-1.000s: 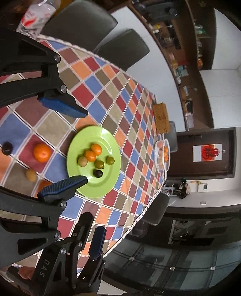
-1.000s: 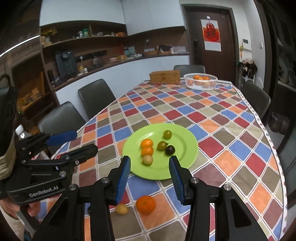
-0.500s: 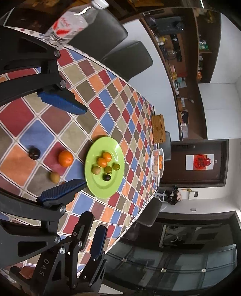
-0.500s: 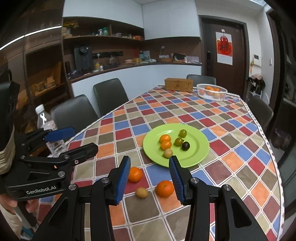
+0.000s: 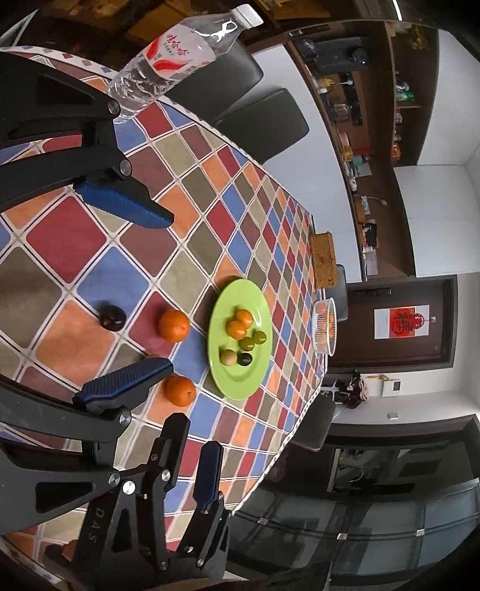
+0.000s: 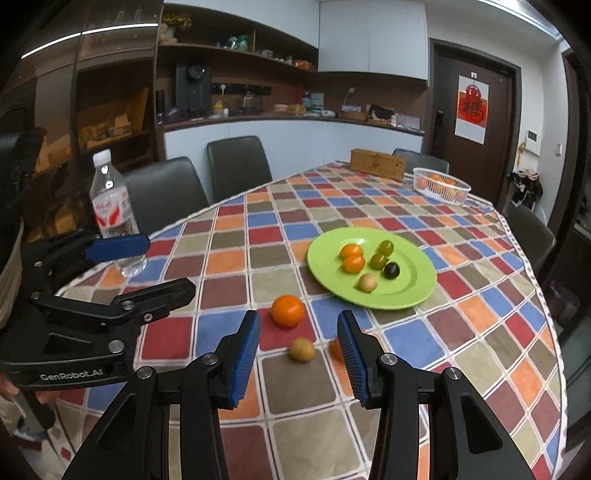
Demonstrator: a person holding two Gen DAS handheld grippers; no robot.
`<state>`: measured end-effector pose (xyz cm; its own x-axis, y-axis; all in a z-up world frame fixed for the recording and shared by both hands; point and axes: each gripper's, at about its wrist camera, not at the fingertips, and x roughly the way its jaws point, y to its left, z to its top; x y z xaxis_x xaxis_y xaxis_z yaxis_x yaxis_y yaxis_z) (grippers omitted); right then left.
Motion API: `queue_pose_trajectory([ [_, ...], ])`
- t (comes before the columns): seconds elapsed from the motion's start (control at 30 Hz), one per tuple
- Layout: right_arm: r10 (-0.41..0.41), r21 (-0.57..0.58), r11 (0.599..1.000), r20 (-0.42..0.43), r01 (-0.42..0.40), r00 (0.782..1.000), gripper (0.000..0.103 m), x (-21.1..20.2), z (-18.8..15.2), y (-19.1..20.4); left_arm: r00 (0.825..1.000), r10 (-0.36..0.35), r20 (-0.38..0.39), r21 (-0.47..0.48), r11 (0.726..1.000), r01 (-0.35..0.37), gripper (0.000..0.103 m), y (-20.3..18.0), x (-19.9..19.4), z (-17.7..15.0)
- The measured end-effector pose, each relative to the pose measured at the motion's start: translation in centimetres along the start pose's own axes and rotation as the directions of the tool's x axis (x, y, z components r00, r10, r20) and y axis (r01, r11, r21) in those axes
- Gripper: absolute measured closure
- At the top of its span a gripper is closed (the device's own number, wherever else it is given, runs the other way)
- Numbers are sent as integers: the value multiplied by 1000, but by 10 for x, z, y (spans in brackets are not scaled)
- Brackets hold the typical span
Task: Organize fruits
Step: 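Move the left gripper to the dark plum while the right gripper approaches a brown fruit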
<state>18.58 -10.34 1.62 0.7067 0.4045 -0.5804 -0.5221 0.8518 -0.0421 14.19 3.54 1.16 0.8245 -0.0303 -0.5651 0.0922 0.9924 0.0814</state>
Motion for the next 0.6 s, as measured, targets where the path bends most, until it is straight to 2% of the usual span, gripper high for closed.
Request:
queue_pose_trajectory([
  [0.17,9,4,1000,-40,-9,999,59,11,-11,-1,1000,10,-2,36,999,-10,32,-5,7,-14],
  [0.37,24,4,1000,-92,-23,995,59,28,-22,-3,999,15,-39,84,996,-11,32,-11,24,-26],
  [0.6,53,36,998,-154,-48,987,59,55,-31,-9,995,-1,-97,82,997,9,32,-10,47,-36],
])
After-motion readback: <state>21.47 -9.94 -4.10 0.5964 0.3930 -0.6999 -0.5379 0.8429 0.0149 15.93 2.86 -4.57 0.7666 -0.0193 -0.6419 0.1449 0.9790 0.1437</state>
